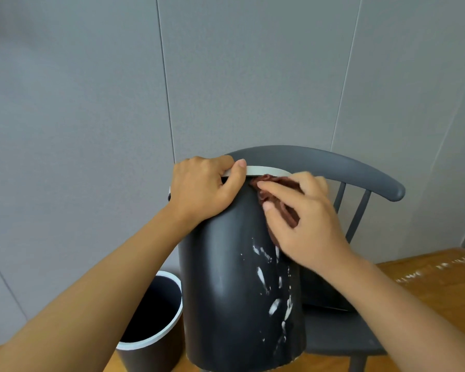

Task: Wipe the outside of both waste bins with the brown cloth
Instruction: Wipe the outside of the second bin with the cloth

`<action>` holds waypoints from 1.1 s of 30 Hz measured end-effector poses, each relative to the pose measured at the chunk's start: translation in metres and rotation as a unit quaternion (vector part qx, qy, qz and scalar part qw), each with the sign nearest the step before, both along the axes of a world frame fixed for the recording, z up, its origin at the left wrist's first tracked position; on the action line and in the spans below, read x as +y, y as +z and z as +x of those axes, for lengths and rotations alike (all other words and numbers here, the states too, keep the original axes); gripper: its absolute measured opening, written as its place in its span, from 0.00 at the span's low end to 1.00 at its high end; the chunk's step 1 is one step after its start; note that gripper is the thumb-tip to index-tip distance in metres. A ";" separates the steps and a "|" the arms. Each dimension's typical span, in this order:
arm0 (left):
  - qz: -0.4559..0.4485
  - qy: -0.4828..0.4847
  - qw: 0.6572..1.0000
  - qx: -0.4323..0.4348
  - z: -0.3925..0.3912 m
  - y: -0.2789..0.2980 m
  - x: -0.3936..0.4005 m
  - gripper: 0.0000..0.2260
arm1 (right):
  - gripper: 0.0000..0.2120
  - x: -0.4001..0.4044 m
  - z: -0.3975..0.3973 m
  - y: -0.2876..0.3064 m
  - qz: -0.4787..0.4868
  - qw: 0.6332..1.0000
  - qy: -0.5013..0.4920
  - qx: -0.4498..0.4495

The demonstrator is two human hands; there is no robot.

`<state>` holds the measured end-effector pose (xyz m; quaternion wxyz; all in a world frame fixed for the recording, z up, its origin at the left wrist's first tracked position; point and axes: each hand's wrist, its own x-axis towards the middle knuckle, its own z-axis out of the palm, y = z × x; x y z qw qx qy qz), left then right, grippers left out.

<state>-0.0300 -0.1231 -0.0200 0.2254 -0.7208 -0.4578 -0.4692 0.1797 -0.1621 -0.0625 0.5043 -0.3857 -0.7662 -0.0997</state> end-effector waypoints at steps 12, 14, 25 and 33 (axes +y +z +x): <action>-0.078 -0.077 0.991 -0.082 -0.009 -0.040 0.008 0.22 | 0.14 0.012 0.004 -0.003 -0.028 0.999 0.017 0.018; -0.097 -0.098 0.983 -0.119 -0.009 -0.057 0.010 0.22 | 0.14 0.007 0.005 -0.014 -0.048 0.998 0.028 0.009; -0.070 -0.113 0.986 -0.100 -0.005 -0.020 -0.001 0.24 | 0.14 0.003 0.035 0.000 -0.035 0.997 0.064 0.025; 0.004 -0.104 0.993 -0.047 -0.007 -0.004 -0.002 0.22 | 0.14 0.008 0.038 -0.007 -0.042 0.994 0.060 0.080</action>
